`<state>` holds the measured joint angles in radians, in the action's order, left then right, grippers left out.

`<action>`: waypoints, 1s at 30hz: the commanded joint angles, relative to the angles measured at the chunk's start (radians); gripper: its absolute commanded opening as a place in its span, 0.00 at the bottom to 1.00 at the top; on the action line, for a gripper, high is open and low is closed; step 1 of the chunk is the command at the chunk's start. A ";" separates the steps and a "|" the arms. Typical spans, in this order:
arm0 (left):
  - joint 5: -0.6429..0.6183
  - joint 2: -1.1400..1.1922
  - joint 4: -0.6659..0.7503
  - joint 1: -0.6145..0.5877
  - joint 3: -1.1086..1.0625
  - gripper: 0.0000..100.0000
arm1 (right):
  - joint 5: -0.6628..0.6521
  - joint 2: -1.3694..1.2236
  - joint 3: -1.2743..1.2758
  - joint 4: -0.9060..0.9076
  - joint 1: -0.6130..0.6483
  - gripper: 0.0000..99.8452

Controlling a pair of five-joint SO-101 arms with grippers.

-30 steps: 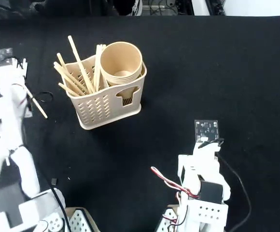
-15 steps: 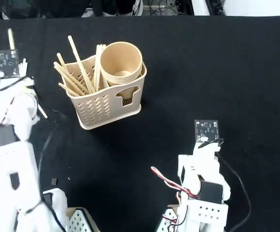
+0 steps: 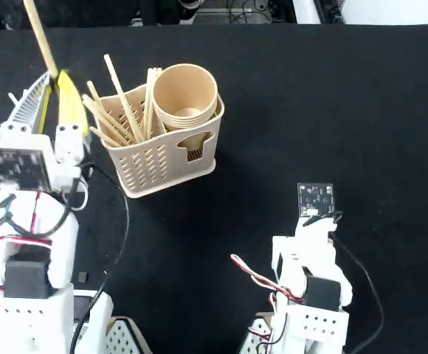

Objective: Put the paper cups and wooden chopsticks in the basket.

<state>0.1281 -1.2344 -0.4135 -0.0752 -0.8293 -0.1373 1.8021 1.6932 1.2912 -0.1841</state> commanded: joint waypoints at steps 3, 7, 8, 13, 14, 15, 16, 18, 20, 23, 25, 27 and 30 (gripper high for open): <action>-0.014 0.011 0.114 0.116 0.007 0.03 | 0.000 0.067 -0.008 0.003 0.011 0.01; -0.014 0.035 0.118 0.140 -0.001 0.03 | 0.000 0.067 -0.008 0.003 0.011 0.01; -0.015 0.044 0.118 0.140 -0.001 0.03 | 0.000 0.067 -0.008 0.003 0.011 0.01; -0.015 0.097 0.123 0.139 0.012 0.03 | 0.000 0.067 -0.008 0.003 0.011 0.01; -0.015 0.107 0.137 0.134 0.016 0.03 | 0.000 0.067 -0.008 0.003 0.011 0.01; -0.015 0.115 0.150 0.133 0.021 0.03 | 0.000 0.067 -0.008 0.003 0.011 0.01; -0.015 0.121 0.164 0.133 0.025 0.03 | 0.000 0.067 -0.008 0.003 0.011 0.01; -0.008 0.133 0.206 0.119 0.016 0.03 | 0.000 0.067 -0.008 0.003 0.011 0.01; -0.014 0.146 0.233 0.093 0.015 0.03 | 0.000 0.067 -0.008 0.003 0.011 0.01; -0.015 0.184 0.265 0.073 0.016 0.03 | 0.000 0.067 -0.008 0.003 0.011 0.01; -0.015 0.226 0.295 0.073 0.019 0.03 | 0.000 0.067 -0.008 0.003 0.011 0.01; -0.017 0.281 0.358 0.077 0.015 0.03 | 0.000 0.067 -0.008 0.003 0.011 0.01; -0.063 0.388 0.476 0.071 0.015 0.03 | 0.000 0.067 -0.008 0.003 0.011 0.01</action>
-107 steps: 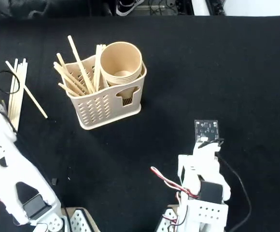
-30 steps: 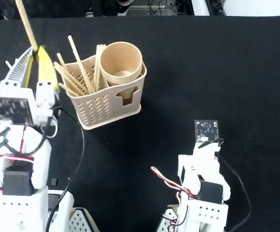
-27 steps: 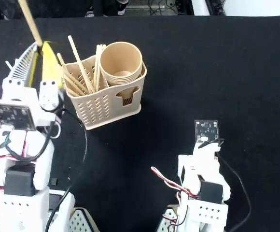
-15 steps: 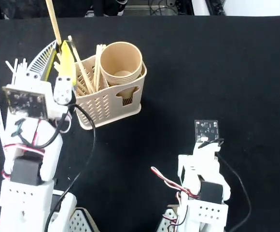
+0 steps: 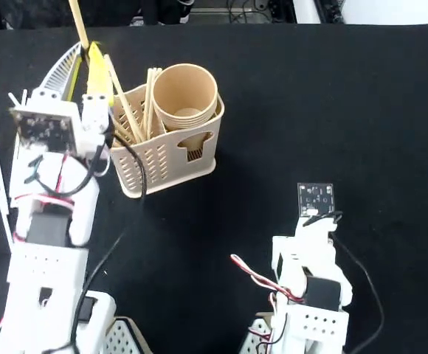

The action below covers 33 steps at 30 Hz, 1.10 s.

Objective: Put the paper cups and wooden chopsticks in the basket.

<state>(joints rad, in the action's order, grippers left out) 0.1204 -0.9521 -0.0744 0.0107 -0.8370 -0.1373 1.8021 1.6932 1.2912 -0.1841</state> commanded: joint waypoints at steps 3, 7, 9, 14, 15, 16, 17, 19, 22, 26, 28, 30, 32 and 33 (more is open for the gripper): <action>-0.121 0.204 0.239 -0.031 0.021 0.03 | 0.000 0.067 -0.008 0.003 0.011 0.01; -0.172 0.292 0.304 -0.058 0.021 0.03 | 0.000 0.067 -0.008 0.003 0.011 0.01; -0.184 0.301 0.307 -0.087 0.008 0.03 | 0.000 0.067 -0.008 0.003 0.011 0.01; -0.258 0.302 0.307 -0.110 -0.044 0.03 | 0.000 0.067 -0.008 0.003 0.011 0.01; -0.264 0.302 0.307 -0.108 -0.054 0.03 | 0.000 0.067 -0.008 0.003 0.011 0.01; -0.269 0.302 0.307 -0.105 -0.067 0.03 | 0.000 0.067 -0.008 0.003 0.011 0.01; -0.276 0.302 0.305 -0.104 -0.082 0.03 | 0.000 0.067 -0.008 0.003 0.011 0.01; -0.295 0.302 0.307 -0.104 -0.110 0.03 | 0.000 0.067 -0.008 0.003 0.011 0.01; -0.296 0.301 0.307 -0.104 -0.136 0.03 | 0.000 0.067 -0.008 0.003 0.011 0.01; -0.296 0.301 0.302 -0.101 -0.143 0.03 | 0.000 0.067 -0.008 0.003 0.011 0.01; -0.292 0.301 0.307 -0.088 -0.150 0.03 | 0.000 0.067 -0.008 0.003 0.011 0.01; -0.292 0.301 0.307 -0.076 -0.153 0.03 | 0.000 0.067 -0.008 0.003 0.011 0.01; -0.295 0.301 0.307 -0.067 -0.154 0.03 | 0.000 0.067 -0.008 0.003 0.011 0.01; -0.295 0.301 0.307 -0.065 -0.154 0.03 | 0.000 0.067 -0.008 0.003 0.011 0.01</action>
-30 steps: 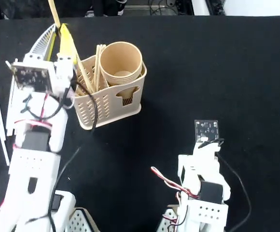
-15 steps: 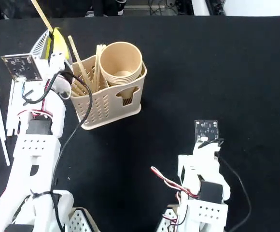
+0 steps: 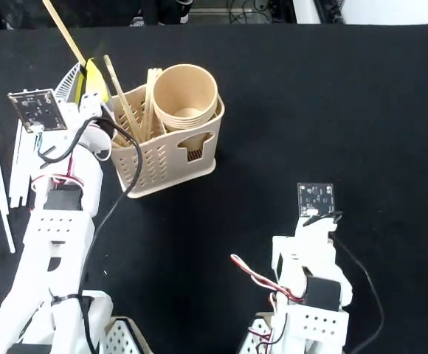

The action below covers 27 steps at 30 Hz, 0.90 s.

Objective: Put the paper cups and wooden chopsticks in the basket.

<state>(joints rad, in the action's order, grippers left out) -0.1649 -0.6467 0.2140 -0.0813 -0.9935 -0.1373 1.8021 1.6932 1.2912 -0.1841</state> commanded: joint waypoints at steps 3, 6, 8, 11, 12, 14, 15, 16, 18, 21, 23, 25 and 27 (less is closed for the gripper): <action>-0.008 -0.005 0.018 0.025 -0.002 0.03 | 0.000 0.067 -0.008 0.003 0.011 0.01; -0.005 0.005 0.020 0.022 -0.010 0.03 | 0.000 0.067 -0.008 0.003 0.011 0.01; -0.005 -0.003 0.031 0.025 -0.035 0.03 | 0.000 0.067 -0.008 0.003 0.011 0.01; -0.003 -0.005 0.138 0.030 -0.096 0.03 | 0.000 0.067 -0.008 0.003 0.011 0.01; -0.003 -0.005 0.175 0.027 -0.117 0.03 | 0.000 0.067 -0.008 0.003 0.011 0.01; -0.003 -0.005 0.215 0.024 -0.143 0.03 | 0.000 0.067 -0.008 0.003 0.011 0.01; -0.003 -0.005 0.219 0.022 -0.148 0.03 | 0.000 0.067 -0.008 0.003 0.011 0.01; -0.003 -0.005 0.219 0.022 -0.150 0.03 | 0.000 0.067 -0.008 0.003 0.011 0.01; -0.003 -0.005 0.219 0.025 -0.150 0.03 | 0.000 0.067 -0.008 0.003 0.011 0.01; -0.003 -0.005 0.219 0.030 -0.156 0.03 | 0.000 0.067 -0.008 0.003 0.011 0.01; -0.003 -0.005 0.219 0.030 -0.157 0.03 | 0.000 0.067 -0.008 0.003 0.011 0.01; -0.003 -0.005 0.218 0.027 -0.159 0.03 | 0.000 0.067 -0.008 0.003 0.011 0.01; -0.003 -0.005 0.218 0.024 -0.157 0.03 | 0.000 0.067 -0.008 0.003 0.011 0.01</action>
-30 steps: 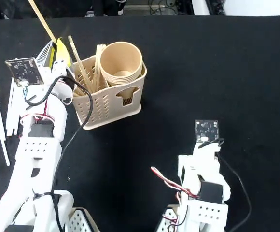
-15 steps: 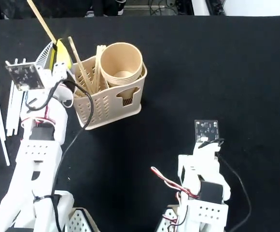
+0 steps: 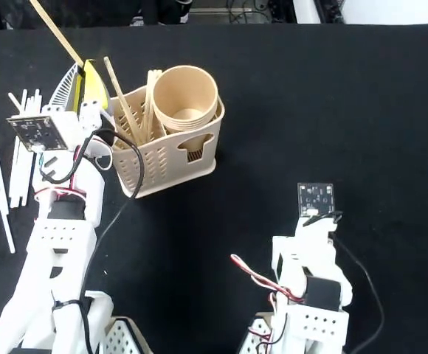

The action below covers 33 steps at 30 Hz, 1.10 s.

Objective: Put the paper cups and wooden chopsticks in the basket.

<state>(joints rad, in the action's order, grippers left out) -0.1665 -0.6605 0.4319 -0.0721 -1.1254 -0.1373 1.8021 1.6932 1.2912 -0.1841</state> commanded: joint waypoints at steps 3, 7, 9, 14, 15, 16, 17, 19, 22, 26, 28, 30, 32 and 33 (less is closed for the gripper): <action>-0.002 0.009 -0.002 0.021 -0.028 0.03 | 0.000 0.067 -0.008 0.003 0.011 0.01; 0.080 0.009 -0.094 0.027 -0.005 0.03 | 0.000 0.067 -0.008 0.003 0.011 0.01; 0.083 0.009 -0.149 0.042 0.016 0.03 | 0.000 0.067 -0.008 0.003 0.011 0.01; 0.081 0.009 -0.178 0.044 0.028 0.03 | 0.000 0.067 -0.008 0.003 0.011 0.01; 0.081 0.009 -0.183 0.044 0.030 0.03 | 0.000 0.067 -0.008 0.003 0.011 0.01; 0.081 0.009 -0.183 0.045 0.030 0.03 | 0.000 0.067 -0.008 0.003 0.011 0.01; 0.081 0.009 -0.184 0.045 0.028 0.05 | 0.000 0.067 -0.008 0.003 0.011 0.01; 0.078 0.009 -0.184 0.045 0.025 0.08 | 0.000 0.067 -0.008 0.003 0.011 0.01; 0.018 0.009 -0.184 0.038 0.024 0.11 | 0.000 0.067 -0.008 0.003 0.011 0.01; 0.006 0.008 -0.186 0.036 0.022 0.13 | 0.000 0.067 -0.008 0.003 0.011 0.01; 0.003 0.008 -0.186 0.036 0.022 0.13 | 0.000 0.067 -0.008 0.003 0.011 0.01; 0.003 0.008 -0.186 0.036 0.022 0.13 | 0.000 0.067 -0.008 0.003 0.011 0.01; 0.003 0.008 -0.186 0.036 0.022 0.13 | 0.000 0.067 -0.008 0.003 0.011 0.01; 0.003 0.008 -0.187 0.036 0.022 0.14 | 0.000 0.067 -0.008 0.003 0.011 0.01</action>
<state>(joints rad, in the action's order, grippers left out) -0.1542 -0.6621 0.2770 -0.0552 -1.0917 -0.1373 1.8021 1.6932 1.2912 -0.1841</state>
